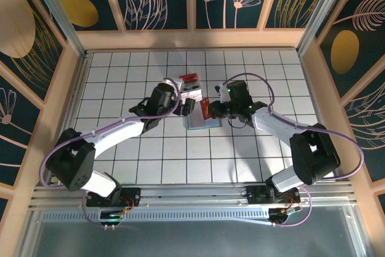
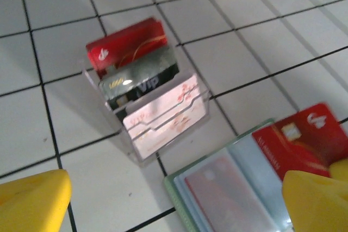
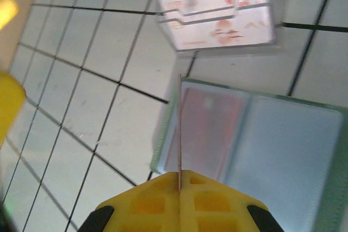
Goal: Take the credit cards out of the card holder
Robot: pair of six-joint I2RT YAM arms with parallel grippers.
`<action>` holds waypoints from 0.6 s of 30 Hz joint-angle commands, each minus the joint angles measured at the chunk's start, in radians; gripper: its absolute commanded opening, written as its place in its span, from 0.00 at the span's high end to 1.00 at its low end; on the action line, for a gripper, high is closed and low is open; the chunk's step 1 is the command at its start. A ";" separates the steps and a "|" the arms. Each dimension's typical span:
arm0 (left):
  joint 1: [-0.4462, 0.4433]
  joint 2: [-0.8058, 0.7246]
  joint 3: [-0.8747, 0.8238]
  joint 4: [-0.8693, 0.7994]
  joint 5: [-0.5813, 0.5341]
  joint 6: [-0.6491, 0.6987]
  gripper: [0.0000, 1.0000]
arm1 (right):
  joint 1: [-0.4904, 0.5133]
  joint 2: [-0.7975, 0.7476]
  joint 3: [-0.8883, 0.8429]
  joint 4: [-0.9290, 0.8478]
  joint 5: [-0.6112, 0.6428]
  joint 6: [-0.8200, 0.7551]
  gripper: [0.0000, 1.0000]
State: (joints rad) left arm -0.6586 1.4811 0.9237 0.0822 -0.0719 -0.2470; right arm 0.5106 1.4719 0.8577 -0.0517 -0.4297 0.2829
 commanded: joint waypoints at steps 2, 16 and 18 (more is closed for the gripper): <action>0.051 -0.042 0.004 0.067 0.306 0.071 0.01 | -0.003 -0.046 0.023 -0.016 -0.164 -0.105 1.00; 0.143 -0.011 -0.012 0.073 0.750 0.173 0.22 | 0.003 -0.113 0.018 0.025 -0.381 -0.151 1.00; 0.144 -0.008 -0.013 0.079 0.779 0.173 0.23 | 0.003 -0.116 0.017 0.027 -0.392 -0.154 1.00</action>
State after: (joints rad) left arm -0.5171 1.4631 0.9218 0.1307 0.5873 -0.1043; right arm 0.5106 1.3819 0.8577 -0.0490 -0.7597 0.1570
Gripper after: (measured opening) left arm 0.771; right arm 0.048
